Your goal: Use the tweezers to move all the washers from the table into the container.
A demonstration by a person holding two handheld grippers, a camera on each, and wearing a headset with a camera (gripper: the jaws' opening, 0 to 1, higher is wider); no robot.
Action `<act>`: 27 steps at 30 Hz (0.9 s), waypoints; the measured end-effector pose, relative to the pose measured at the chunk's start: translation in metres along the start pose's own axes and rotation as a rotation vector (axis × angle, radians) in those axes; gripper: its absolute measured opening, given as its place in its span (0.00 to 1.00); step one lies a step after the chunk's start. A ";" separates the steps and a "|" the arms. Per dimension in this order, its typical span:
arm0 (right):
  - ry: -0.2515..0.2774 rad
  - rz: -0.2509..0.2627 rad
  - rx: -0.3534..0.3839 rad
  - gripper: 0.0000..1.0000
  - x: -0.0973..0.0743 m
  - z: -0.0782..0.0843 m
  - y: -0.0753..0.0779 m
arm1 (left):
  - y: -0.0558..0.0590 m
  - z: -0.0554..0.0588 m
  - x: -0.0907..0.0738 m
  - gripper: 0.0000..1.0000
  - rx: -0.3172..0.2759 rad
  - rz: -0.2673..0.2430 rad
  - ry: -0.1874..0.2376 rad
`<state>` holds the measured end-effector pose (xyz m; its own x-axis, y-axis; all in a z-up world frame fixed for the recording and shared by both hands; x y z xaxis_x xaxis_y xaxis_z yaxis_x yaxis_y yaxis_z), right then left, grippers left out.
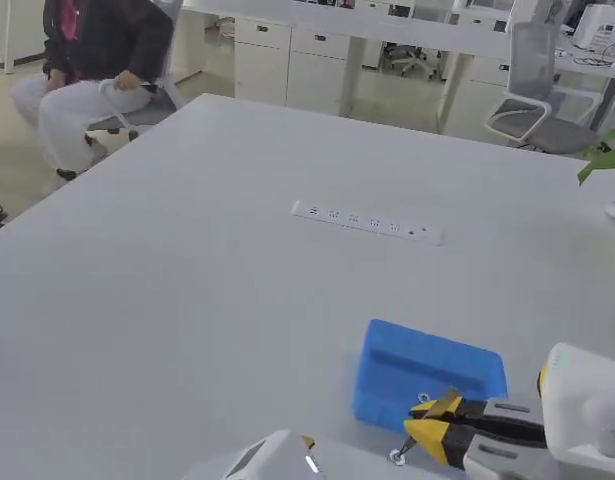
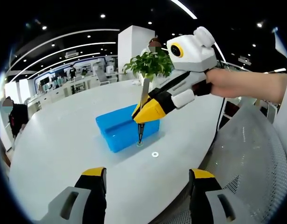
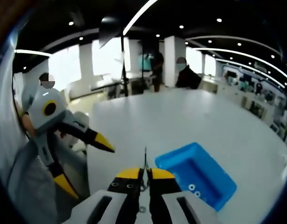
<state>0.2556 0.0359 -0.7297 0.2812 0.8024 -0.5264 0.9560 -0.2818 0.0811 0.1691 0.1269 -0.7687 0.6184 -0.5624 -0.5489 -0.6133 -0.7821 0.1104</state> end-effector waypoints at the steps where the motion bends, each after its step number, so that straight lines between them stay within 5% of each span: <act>1: 0.003 0.003 -0.003 0.03 -0.001 -0.003 0.001 | 0.000 0.000 0.000 0.72 0.000 0.000 0.001; 8: 0.036 0.026 -0.015 0.03 -0.003 -0.016 0.020 | 0.001 -0.001 0.000 0.72 0.001 0.006 0.006; 15: 0.080 0.083 0.094 0.03 0.000 -0.019 0.049 | 0.001 -0.001 0.000 0.73 -0.001 0.007 0.010; 27: -0.017 0.105 0.119 0.03 0.022 -0.004 0.082 | 0.000 -0.003 -0.001 0.72 -0.006 0.004 0.021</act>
<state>0.3399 0.0321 -0.7315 0.3770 0.7565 -0.5344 0.9044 -0.4252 0.0361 0.1701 0.1266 -0.7662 0.6259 -0.5714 -0.5308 -0.6132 -0.7811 0.1177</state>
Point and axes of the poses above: the centre of the closed fingertips' face, and the gripper's own axes: x roughly forward along the fingers, y roughly to its right, z roughly out of its underside, the point moved 5 cm from there along -x, roughly backward along the fingers, and after that the axes turned 7 degrees about -x, right-handed, at the moved point
